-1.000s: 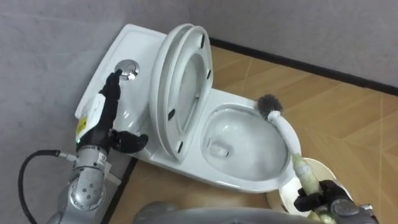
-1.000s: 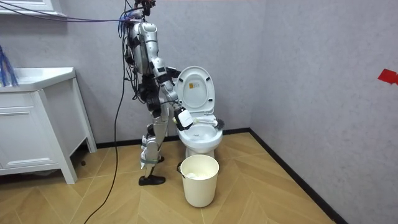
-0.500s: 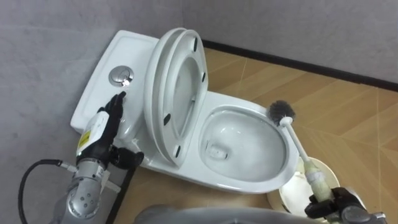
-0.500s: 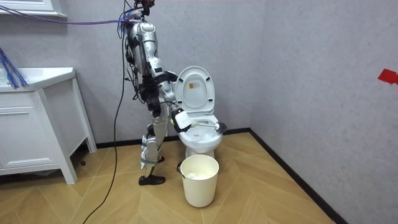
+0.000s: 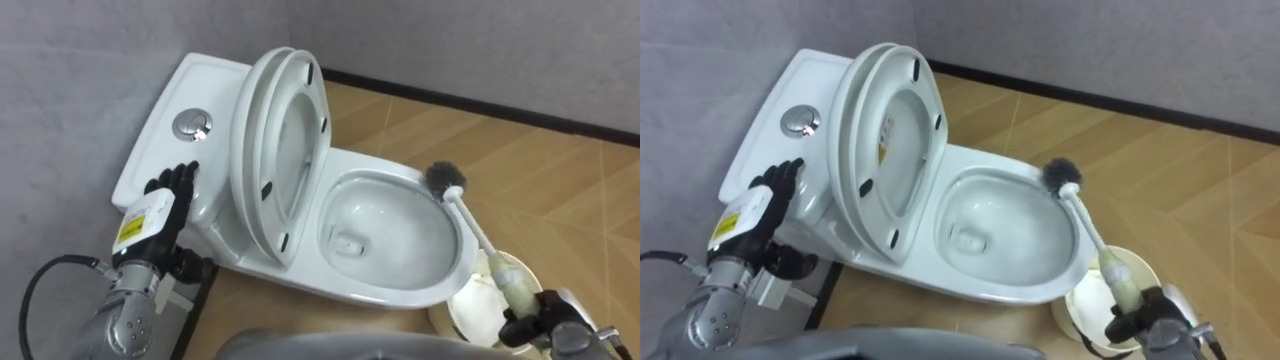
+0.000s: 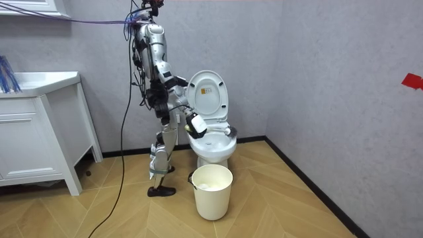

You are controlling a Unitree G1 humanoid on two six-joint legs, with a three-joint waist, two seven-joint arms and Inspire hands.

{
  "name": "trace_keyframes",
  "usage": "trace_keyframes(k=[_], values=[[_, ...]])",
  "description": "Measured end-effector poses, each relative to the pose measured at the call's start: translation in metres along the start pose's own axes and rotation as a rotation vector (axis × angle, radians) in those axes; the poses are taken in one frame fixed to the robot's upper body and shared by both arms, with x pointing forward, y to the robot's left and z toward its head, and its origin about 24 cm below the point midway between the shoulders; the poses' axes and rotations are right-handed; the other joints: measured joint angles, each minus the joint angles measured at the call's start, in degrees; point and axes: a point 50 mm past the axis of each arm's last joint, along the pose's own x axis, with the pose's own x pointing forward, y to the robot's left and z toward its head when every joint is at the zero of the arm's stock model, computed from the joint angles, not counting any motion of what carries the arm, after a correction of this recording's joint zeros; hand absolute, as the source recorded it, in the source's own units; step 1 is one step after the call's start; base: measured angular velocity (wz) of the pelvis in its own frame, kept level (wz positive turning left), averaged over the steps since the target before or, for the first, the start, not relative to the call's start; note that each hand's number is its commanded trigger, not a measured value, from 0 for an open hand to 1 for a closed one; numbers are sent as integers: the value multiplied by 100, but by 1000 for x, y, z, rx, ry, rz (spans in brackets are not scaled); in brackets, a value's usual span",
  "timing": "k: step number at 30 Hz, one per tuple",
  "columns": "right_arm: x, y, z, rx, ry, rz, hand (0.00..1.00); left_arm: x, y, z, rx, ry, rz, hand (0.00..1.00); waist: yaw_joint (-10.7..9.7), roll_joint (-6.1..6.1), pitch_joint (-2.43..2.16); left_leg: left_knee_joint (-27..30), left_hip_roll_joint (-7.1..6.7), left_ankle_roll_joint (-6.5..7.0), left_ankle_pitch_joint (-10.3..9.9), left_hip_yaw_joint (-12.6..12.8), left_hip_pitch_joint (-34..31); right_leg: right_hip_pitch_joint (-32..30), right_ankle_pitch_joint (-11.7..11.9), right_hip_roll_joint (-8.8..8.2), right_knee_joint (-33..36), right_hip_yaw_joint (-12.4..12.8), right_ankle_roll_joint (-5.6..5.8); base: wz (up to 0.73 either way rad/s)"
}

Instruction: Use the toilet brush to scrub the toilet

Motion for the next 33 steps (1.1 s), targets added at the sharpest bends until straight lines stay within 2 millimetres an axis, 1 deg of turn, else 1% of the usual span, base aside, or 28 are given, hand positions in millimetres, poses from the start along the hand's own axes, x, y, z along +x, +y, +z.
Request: trace_keyframes(k=[1, 2, 3, 5, 6, 7, 9, 11, 12, 13, 15, 17, 19, 20, 21, 22, 23, 24, 25, 26, 27, 28, 29, 30, 31, 32, 33], values=[[0, -1, 3, -20, -12, -5, 100, 1, 0, 1, 0, -4, 0, 0, 4, 10, 1, 9, 0, -1, 1, -4, -25, -24, 1, 0, 6, -2, -2, 0], [1, -4, 10, -72, -46, -23, 100, 3, 1, 3, 4, -13, 2, 0, 21, 40, 1, 20, 1, -1, 2, -1, -90, -104, 2, -3, 41, 5, -2, 0], [1, -9, 20, -133, -96, -50, 100, 5, 2, 4, 23, -21, 6, 0, 38, 73, 17, 69, 7, 0, 3, 7, -181, -207, 2, -9, 100, 10, -4, -3], [0, -12, 33, -210, -164, -91, 100, 9, 4, 8, 33, -38, 12, 0, 50, 89, 21, 98, 7, 5, 32, 1, -329, -345, 17, -13, 108, 0, -23, 0], [-2, -11, 40, -272, -203, -110, 100, 11, 5, 10, 37, -49, 13, 0, 104, 77, 34, 93, 6, 5, 53, -2, -373, -371, 19, -14, 129, 10, -25, 3], [-2, -10, 43, -308, -221, -116, 100, 13, 5, 11, 39, -56, 15, 0, 128, 74, 40, 98, 6, 5, 56, -7, -396, -384, 19, -14, 142, 10, -25, 3], [-5, -5, 55, -439, -286, -125, 100, 19, 6, 17, 43, -78, 20, 0, 205, 64, 42, 110, 2, 7, 86, -25, -513, -510, 18, -21, 191, 7, -26, 7], [-7, 0, 61, -513, -328, -125, 100, 24, 8, 21, 46, -98, 28, 0, 282, 60, 44, 117, 1, 10, 114, -26, -628, -639, 21, -24, 208, 7, -30, 6], [-8, 1, 63, -536, -342, -127, 100, 26, 9, 24, 47, -110, 40, 0, 289, 57, 46, 158, 0, 12, 122, -36, -733, -715, 21, -25, 224, -5, -31, 7], [-8, 1, 63, -534, -344, -132, 100, 27, 10, 24, 47, -114, 47, 0, 289, 53, 49, 180, 1, 13, 122, -39, -783, -741, 21, -25, 235, -10, -31, 6], [-10, -2, 61, -545, -355, -157, 100, 27, 13, 25, 49, -128, 70, 0, 300, -4, 66, 210, 0, 16, 136, -39, -929, -898, 21, -31, 284, -1, -34, 0], [-12, 0, 56, -560, -355, -156, 100, 28, 15, 25, 56, -139, 87, 0, 304, -66, 101, 200, -3, 17, 146, -37, -941, -903, 24, -30, 269, -1, -39, 2], [-13, 4, 51, -567, -352, -149, 100, 30, 17, 26, 57, -143, 103, 0, 305, -115, 90, 221, -3, 17, 147, -38, -1011, -947, 24, -25, 264, 1, -39, 6], [-13, 5, 50, -567, -351, -147, 100, 32, 19, 27, 57, -147, 120, 0, 307, -128, 96, 254, 0, 19, 148, -38, -1081, -1000, 25, -21, 277, -2, -41, 6], [-14, 6, 48, -567, -348, -147, 100, 34, 20, 29, 61, -153, 130, 0, 304, -111, 85, 312, 3, 19, 148, -35, -1157, -1054, 33, -14, 285, 1, -52, 5], [-14, 5, 48, -568, -347, -146, 100, 36, 21, 29, 62, -156, 136, 0, 300, -126, 94, 327, 4, 19, 148, -37, -1187, -1083, 35, -14, 298, 0, -56, 6], [-13, 6, 45, -571, -337, -143, 100, 38, 23, 31, 64, -163, 149, 0, 286, -115, 91, 375, 8, 20, 148, -47, -1263, -1169, 36, -15, 339, -10, -58, 6], [-11, 5, 43, -574, -325, -146, 100, 42, 25, 32, 69, -166, 155, 0, 287, -102, 97, 422, 13, 20, 148, -61, -1341, -1239, 36, -17, 409, -19, -59, 6], [-10, 4, 42, -577, -318, -149, 100, 44, 25, 33, 71, -169, 159, 0, 293, -71, 88, 439, 16, 20, 148, -67, -1381, -1272, 36, -18, 434, -30, -60, 9], [-7, 0, 41, -586, -306, -159, 100, 49, 28, 37, 71, -183, 172, 0, 280, -45, 108, 542, 17, 20, 148, -104, -1524, -1381, 35, -30, 517, -75, -63, 18], [-5, -6, 37, -604, -289, -171, 100, 55, 30, 42, 76, -198, 183, 0, 253, 19, 99, 664, 16, 23, 150, -140, -1720, -1542, 24, -48, 643, -132, -80, 20], [-4, -9, 36, -613, -282, -179, 100, 58, 32, 45, 79, -207, 193, 0, 266, 40, 102, 728, 16, 33, 156, -139, -1829, -1653, 9, -63, 736, -133, -93, 14], [-1, -17, 35, -634, -261, -189, 100, 63, 36, 50, 83, -220, 212, 0, 292, 70, 108, 833, 16, 39, 159, -137, -2021, -1873, -21, -104, 912, -155, -117, 6], [2, -24, 30, -676, -223, -180, 100, 67, 40, 55, 86, -236, 231, 0, 294, 133, 111, 966, 9, 47, 164, -139, -2218, -2078, -63, -143, 1115, -164, -131, 5], [4, -28, 27, -688, -205, -175, 100, 69, 43, 58, 87, -246, 244, 0, 308, 161, 126, 1045, 10, 48, 164, -139, -2320, -2188, -84, -159, 1222, -161, -133, 4], [6, -36, 23, -664, -165, -178, 100, 72, 50, 62, 95, -263, 266, 0, 329, 174, 171, 1193, 4, 50, 162, -135, -2534, -2428, -141, -209, 1441, -158, -164, -3], [8, -46, 26, -632, -146, -192, 100, 75, 55, 65, 103, -278, 290, 0, 342, 193, 181, 1321, 5, 52, 162, -136, -2772, -2701, -168, -245, 1643, -152, -194, -6]])
